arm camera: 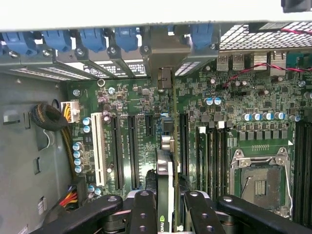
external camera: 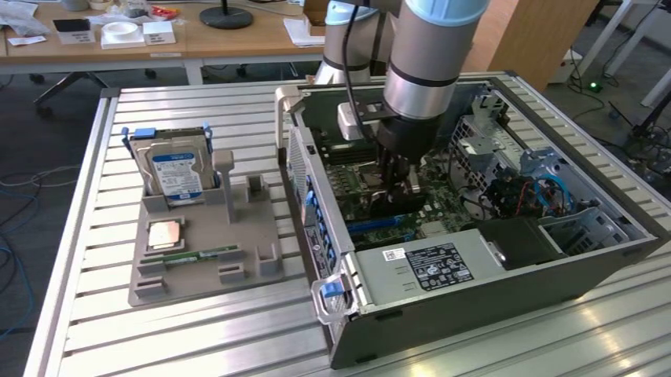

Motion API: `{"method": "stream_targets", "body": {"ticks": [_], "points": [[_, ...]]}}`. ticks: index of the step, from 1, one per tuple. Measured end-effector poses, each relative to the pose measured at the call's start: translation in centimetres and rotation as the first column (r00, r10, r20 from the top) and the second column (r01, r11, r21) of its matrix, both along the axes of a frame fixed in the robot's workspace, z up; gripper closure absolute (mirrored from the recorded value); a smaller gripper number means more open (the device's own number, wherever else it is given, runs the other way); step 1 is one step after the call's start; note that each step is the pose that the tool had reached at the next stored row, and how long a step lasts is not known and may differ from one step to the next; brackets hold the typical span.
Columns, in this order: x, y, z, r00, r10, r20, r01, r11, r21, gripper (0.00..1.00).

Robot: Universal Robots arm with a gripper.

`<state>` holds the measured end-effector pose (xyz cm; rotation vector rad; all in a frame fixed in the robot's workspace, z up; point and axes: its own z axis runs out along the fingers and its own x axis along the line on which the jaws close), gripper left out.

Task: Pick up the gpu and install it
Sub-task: 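Insert the gpu into the slot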

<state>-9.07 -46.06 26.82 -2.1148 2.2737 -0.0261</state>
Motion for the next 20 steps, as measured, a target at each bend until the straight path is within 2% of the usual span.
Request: {"method": "stream_targets", "body": {"ticks": [11,20], "points": [[-0.12,0.01,-0.49,1.0000,-0.003,0.0001,0.003,1.0000,-0.0013,0.73],[-0.11,0.00,-0.51,1.0000,-0.003,-0.0011,0.003,1.0000,-0.0018,0.73]]}}
